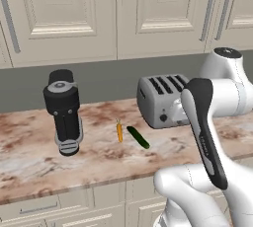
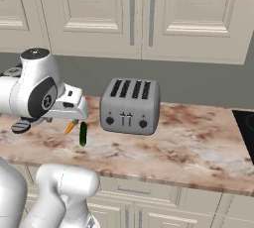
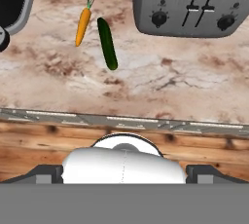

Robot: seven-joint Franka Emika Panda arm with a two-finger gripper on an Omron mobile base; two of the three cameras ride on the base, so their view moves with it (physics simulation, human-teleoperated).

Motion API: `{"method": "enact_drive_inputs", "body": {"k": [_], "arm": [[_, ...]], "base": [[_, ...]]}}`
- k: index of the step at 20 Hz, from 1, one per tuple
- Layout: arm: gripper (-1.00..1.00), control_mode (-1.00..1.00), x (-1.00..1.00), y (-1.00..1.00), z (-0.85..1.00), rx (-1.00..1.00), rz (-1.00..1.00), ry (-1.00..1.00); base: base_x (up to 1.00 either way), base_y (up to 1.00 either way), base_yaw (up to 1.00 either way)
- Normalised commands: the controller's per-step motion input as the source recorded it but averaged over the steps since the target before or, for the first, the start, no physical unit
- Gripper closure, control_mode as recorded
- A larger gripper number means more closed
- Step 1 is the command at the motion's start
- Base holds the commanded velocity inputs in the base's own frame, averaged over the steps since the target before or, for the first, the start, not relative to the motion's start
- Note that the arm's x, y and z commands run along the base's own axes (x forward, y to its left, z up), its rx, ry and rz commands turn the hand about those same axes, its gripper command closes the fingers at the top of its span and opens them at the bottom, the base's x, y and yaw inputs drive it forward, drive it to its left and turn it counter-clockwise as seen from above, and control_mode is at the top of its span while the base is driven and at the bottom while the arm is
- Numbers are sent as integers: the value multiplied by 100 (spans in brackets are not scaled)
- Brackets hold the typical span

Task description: Place the two vegetables and bowl onto the tray for setting up a vegetable dip station.

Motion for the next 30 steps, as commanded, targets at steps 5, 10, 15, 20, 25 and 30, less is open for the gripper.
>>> {"method": "enact_drive_inputs", "body": {"k": [5, 10, 15, 20, 25, 30], "arm": [[-100, -100, 27, 7, -11, 0, 0, 0], [-100, -100, 45, 37, -27, 0, 0, 0], [-100, -100, 58, 47, -37, 0, 0, 6], [-100, -100, 56, 26, -37, 0, 0, 11], [-100, -100, 56, 7, -32, 0, 2, 12], [-100, -100, 33, 4, -30, 0, 1, 6]], "base": [[5, 0, 0], [0, 0, 0], [0, 0, 0], [0, 0, 0], [0, 0, 0], [0, 0, 0]]}}
